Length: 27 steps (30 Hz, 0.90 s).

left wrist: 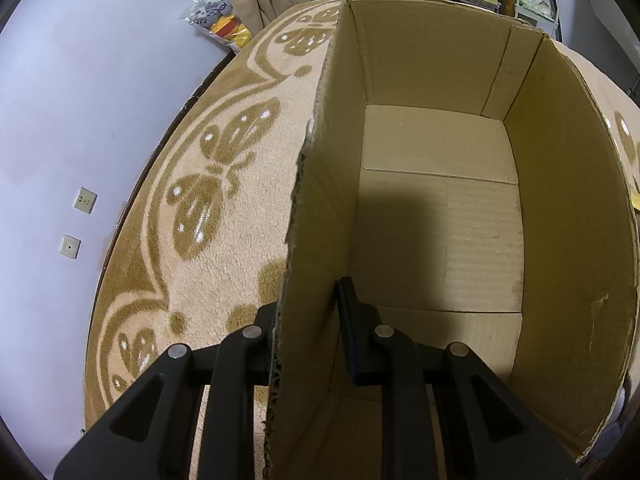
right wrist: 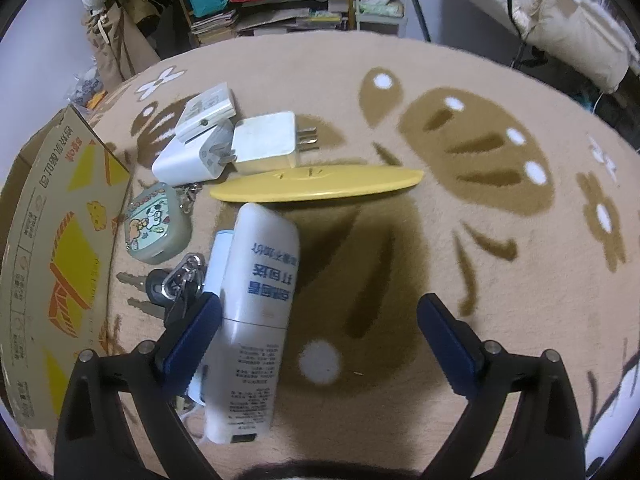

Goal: Organize rigid objects
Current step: 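Close the right gripper on the white TV remote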

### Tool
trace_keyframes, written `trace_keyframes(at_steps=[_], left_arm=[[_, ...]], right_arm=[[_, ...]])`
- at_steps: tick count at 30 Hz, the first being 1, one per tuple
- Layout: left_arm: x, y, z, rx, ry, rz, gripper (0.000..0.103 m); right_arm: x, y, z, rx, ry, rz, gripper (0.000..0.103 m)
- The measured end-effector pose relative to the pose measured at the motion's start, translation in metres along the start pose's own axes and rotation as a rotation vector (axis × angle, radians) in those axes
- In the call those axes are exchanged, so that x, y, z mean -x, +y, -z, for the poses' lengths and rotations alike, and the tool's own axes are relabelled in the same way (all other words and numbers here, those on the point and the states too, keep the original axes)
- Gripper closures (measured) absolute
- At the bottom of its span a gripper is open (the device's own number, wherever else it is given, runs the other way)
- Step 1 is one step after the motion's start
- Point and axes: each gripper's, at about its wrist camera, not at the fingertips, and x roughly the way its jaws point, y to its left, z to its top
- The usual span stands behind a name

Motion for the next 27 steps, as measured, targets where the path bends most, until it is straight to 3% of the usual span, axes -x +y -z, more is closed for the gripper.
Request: trace_keyframes(at_steps=[7,11,15,16,18,20,27], left_arm=[[-0.002,0.001,0.001,0.000,0.005,0.003,0.083],[-0.003,0.000,0.001,-0.004,0.009,0.000,0.083],[-0.004,0.000,0.000,-0.004,0.013,0.001,0.083],[-0.005,0.000,0.000,-0.004,0.014,0.000,0.083],[-0.005,0.000,0.000,-0.004,0.014,0.000,0.083],[-0.005,0.000,0.001,-0.007,0.014,-0.001,0.083],[-0.006,-0.001,0.001,-0.011,0.020,-0.005,0.083]], right_arm=[[-0.009,0.005,-0.001,0.015,0.021,-0.002,0.001],[-0.004,0.001,0.000,0.001,0.015,0.000,0.007],[-0.003,-0.007,0.002,-0.006,0.021,0.079,0.030],[-0.006,-0.011,0.002,-0.027,0.038,0.063,0.032],[-0.012,-0.020,0.000,-0.079,0.068,0.007,0.050],[-0.015,-0.021,-0.001,-0.089,0.075,-0.007,0.056],[-0.018,-0.016,-0.003,-0.088,0.087,-0.020,0.055]])
